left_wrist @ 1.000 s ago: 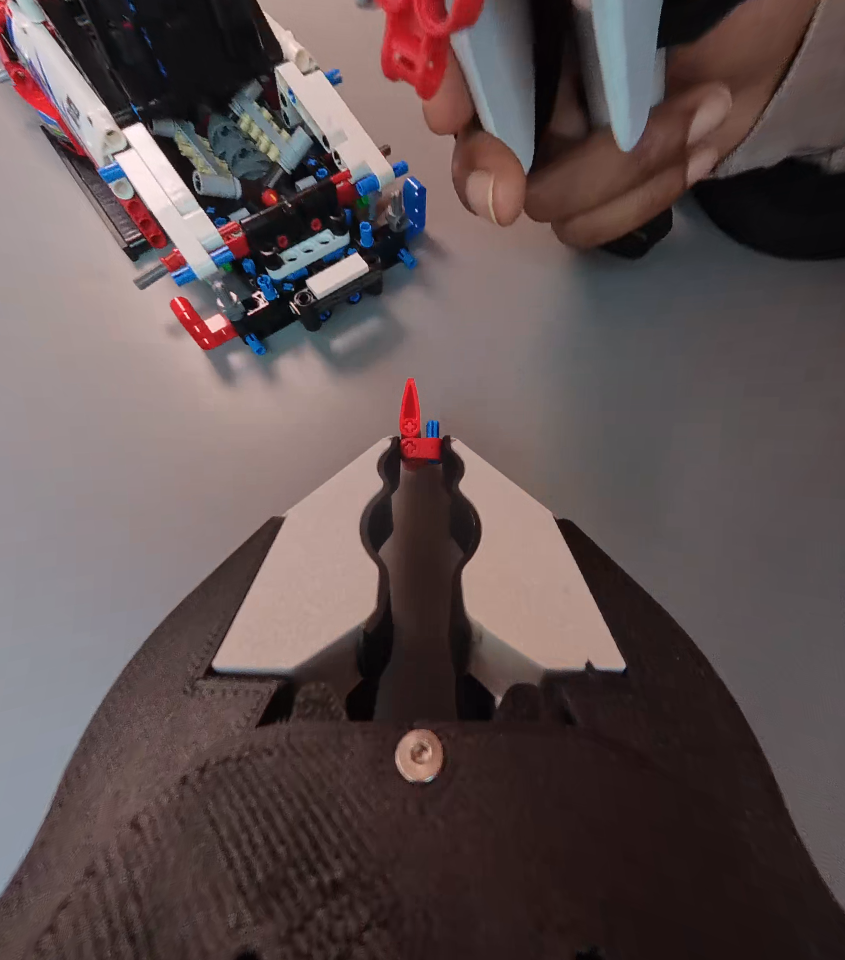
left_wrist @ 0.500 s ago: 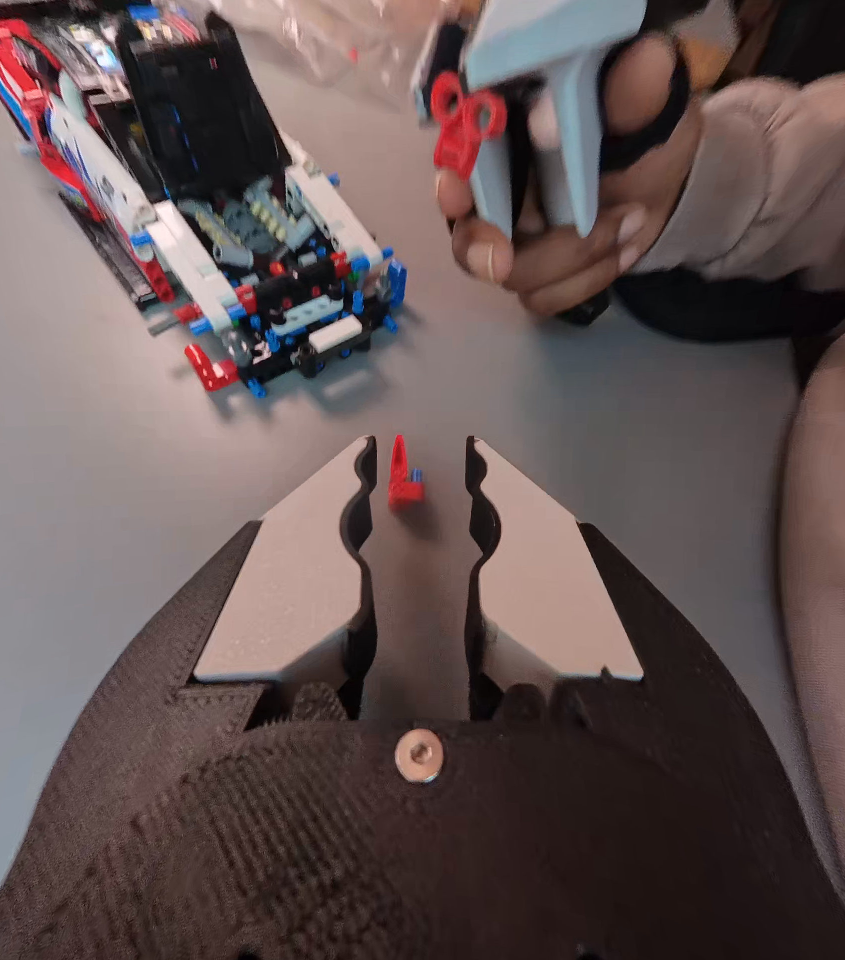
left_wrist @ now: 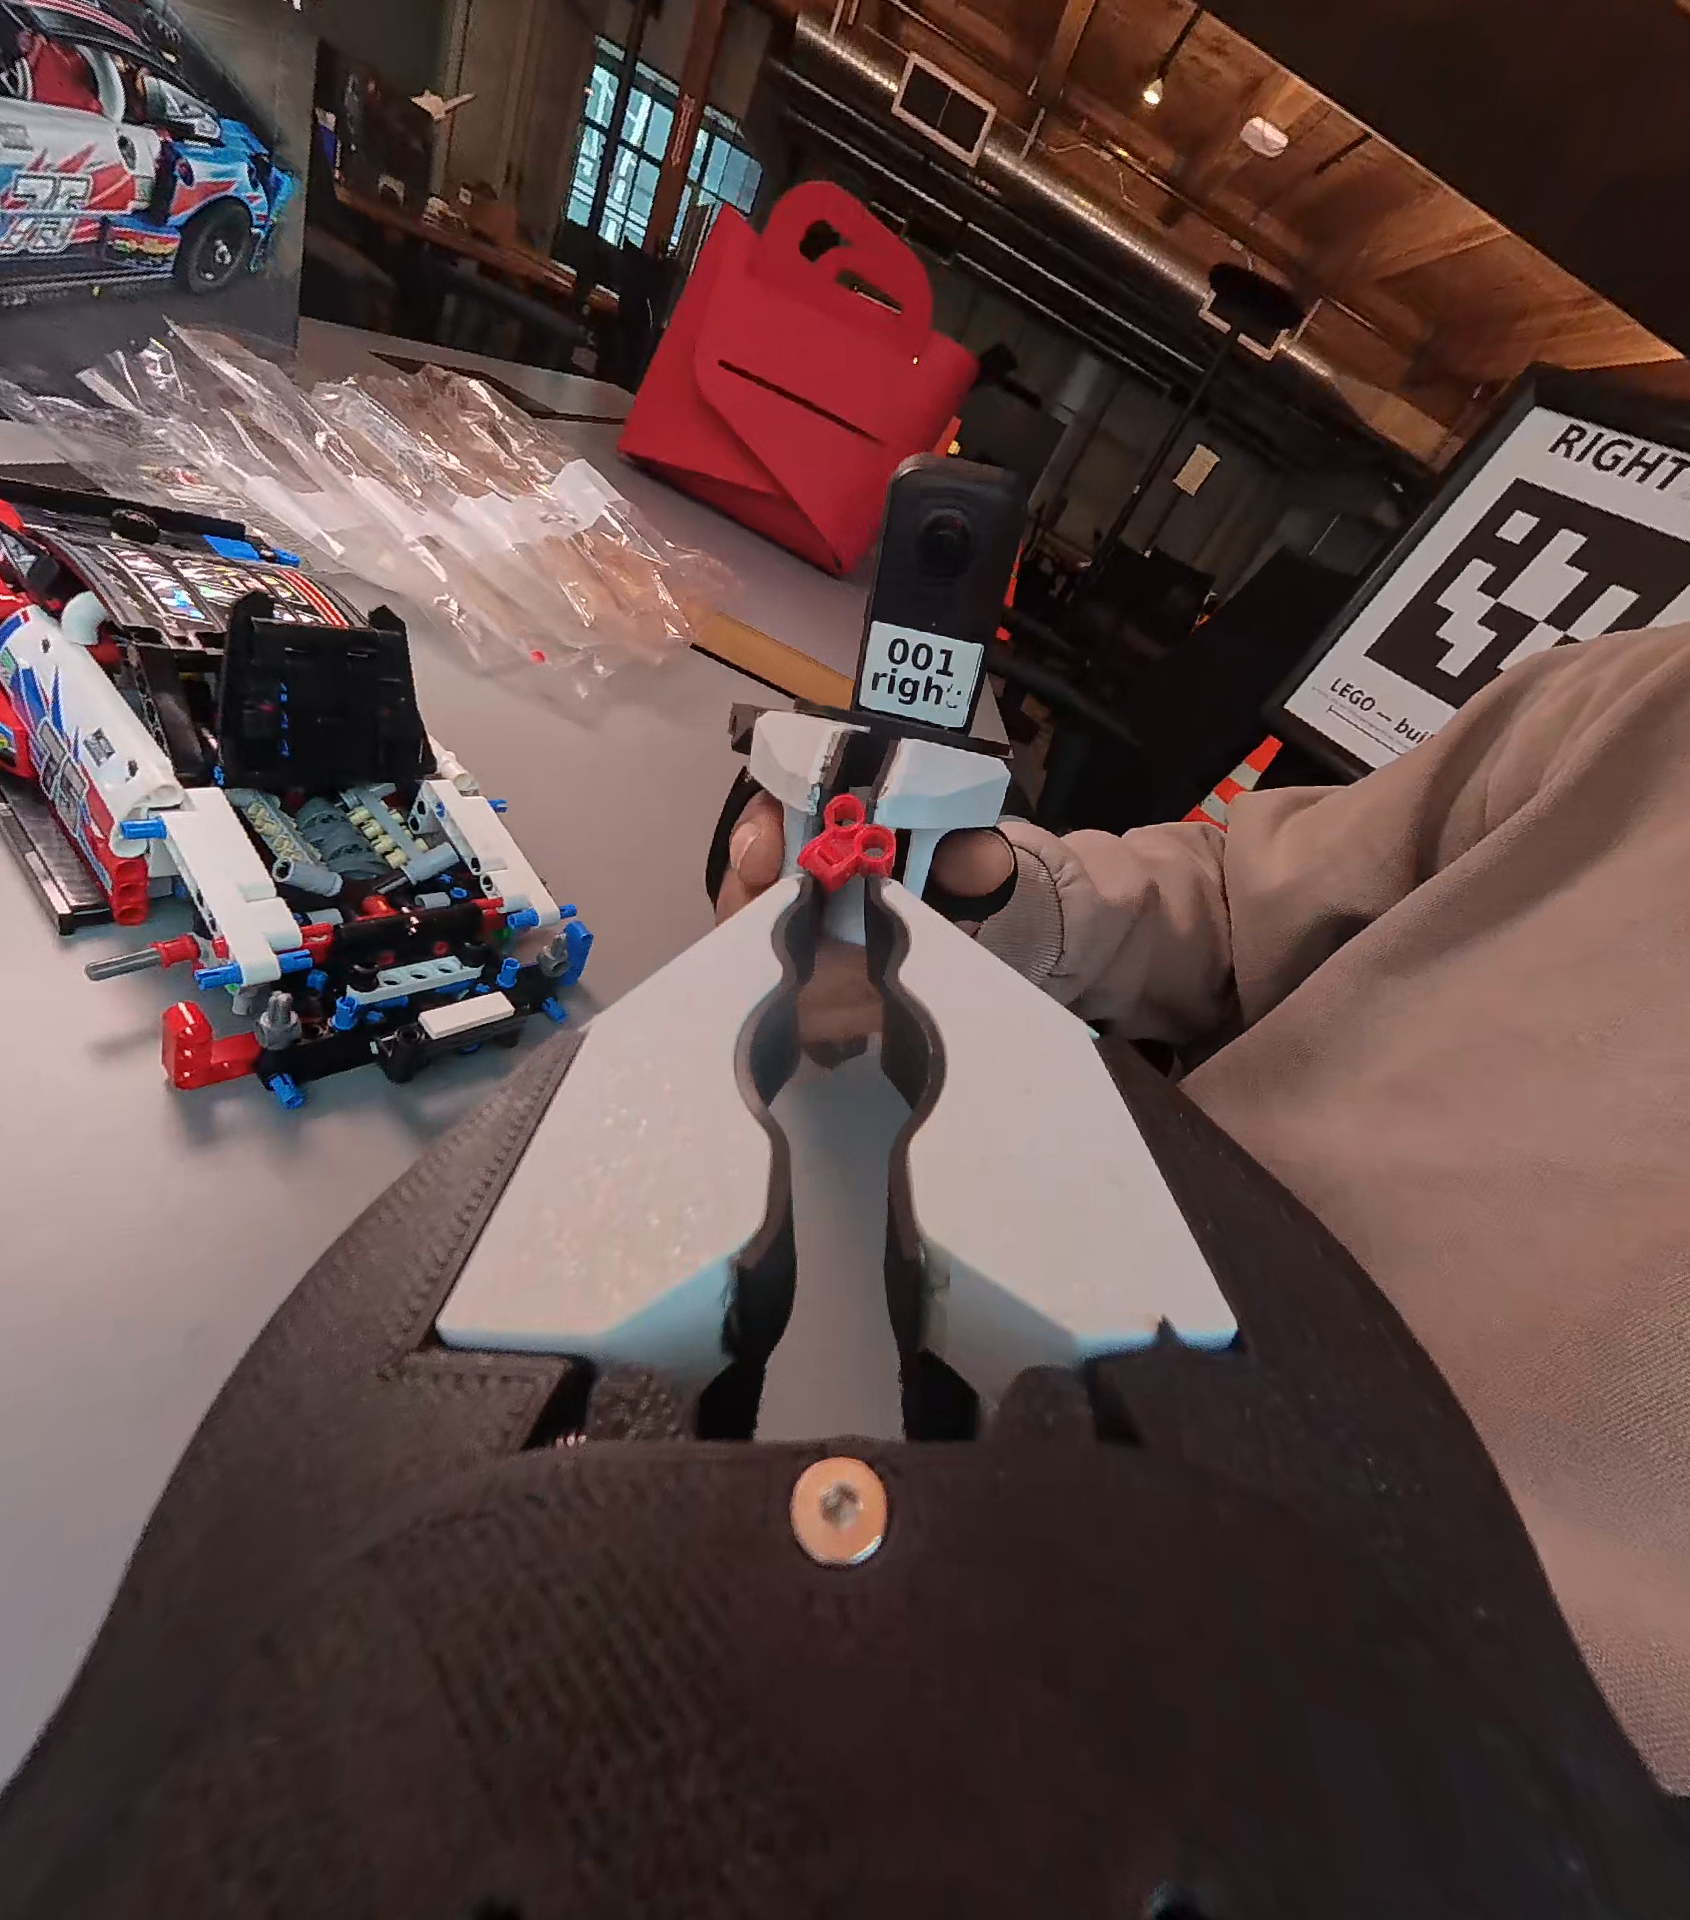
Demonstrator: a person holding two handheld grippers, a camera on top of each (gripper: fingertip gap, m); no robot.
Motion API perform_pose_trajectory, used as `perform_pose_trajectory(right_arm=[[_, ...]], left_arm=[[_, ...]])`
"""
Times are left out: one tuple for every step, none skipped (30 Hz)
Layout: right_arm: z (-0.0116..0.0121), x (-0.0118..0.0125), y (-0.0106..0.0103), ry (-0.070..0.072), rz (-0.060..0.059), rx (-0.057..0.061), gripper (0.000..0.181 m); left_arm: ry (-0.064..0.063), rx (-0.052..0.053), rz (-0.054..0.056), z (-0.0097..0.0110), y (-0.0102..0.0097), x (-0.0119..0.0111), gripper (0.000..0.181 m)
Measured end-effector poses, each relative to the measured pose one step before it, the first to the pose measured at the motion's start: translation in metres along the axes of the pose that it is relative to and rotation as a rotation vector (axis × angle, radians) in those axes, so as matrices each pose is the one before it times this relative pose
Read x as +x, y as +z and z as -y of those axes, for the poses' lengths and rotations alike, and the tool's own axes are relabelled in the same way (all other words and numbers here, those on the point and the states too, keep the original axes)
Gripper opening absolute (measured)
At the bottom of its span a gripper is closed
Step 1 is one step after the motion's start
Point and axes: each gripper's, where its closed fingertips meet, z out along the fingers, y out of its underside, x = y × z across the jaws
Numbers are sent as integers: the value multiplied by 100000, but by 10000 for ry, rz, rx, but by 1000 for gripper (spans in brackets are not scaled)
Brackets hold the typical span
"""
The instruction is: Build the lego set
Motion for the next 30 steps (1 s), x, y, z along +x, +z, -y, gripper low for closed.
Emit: perform_pose_trajectory(right_arm=[[-44, 14, -46, -194, -86, -58, 3], [-121, 31, -7, -178, -95, -65, 3], [-53, -47, 9, -151, -28, -26, 3], [-38, -88, 30, -145, 5, -49, 3], [-88, -64, 47, -168, -13, -72, 3], [-75, 14, 32, -170, -62, -56, 3], [-36, 19, 2, -119, -48, -23, 3], [-10, -30, -17, -58, 9, -24, 3], [-117, -27, -19, -87, 25, -100, 3], [-254, -19, -32, -199, 6, -204, 3], [-362, -24, -63, -281, -1, -312, 4], [-491, -90, -42, -311, 40, -423, 4], [-611, -152, -23, -364, 61, -501, 4], [-679, -123, -28, -449, 21, -537, 4], [-672, -116, -13, -482, -2, -518, 5], [-574, -169, 8, -380, 28, -425, 5], [-431, -216, 34, -234, 68, -318, 6], [-280, -158, 41, -133, 29, -196, 6], [-232, -130, 22, -136, 22, -159, 6], [-283, -145, 46, -157, 27, -185, 6], [-230, -100, 48, -153, -2, -139, 6], [-138, -72, 22, -121, -3, -90, 6], [-159, -115, 34, -67, 31, -112, 6], [-222, -85, 56, -49, 22, -146, 6], [-305, -45, 48, -44, 15, -192, 4], [-253, -6, 65, 59, 25, -121, 4], [-270, 46, 108, 192, 19, -122, 4], [-371, 70, 134, 179, 24, -197, 4], [-488, 183, 110, 59, -60, -259, 4], [-600, 338, 64, 7, -151, -324, 4]], left_arm=[[-10, 13, -98, 20, -24, 162, 8], [-70, 36, -133, 63, -5, 185, 17], [-80, 17, -4, 39, -2, -16, 19], [-10, 13, 28, 10, -25, -83, 17], [31, -28, 71, -55, -29, -134, 14], [61, -23, 55, -34, -31, -93, 13], [43, -6, 36, -6, -25, -41, 13], [61, -32, 12, -28, -4, -1, 13], [144, -134, 32, -147, 4, -13, 12], [266, -236, 92, -260, -17, -87, 12], [438, -310, 149, -337, -40, -149, 12], [625, -405, 192, -477, -46, -129, 12], [742, -483, 237, -592, -7, -109, 12], [759, -479, 263, -589, 19, -92, 12], [676, -394, 232, -492, 37, -36, 12], [476, -305, 124, -385, 67, 54, 12], [263, -209, 12, -294, 73, 107, 12], [133, -143, -33, -244, 69, 111, 12], [108, -134, -41, -267, 87, 92, 12], [102, -146, -38, -267, 85, 97, 12], [72, -108, -23, -206, 77, 52, 12], [26, -47, -37, -145, 60, 62, 12], [-16, -55, -64, -155, 64, 77, 12], [-13, -78, -58, -185, 77, 59, 12], [-21, -75, -45, -199, 85, 33, 12], [-79, -53, -40, -194, 99, -11, 12], [-140, -75, -33, -267, 89, -90, 12], [-184, -127, -42, -379, 77, -152, 13], [-153, -153, -9, -471, 43, -250, 14], [-72, -205, 91, -624, 12, -415, 20]])
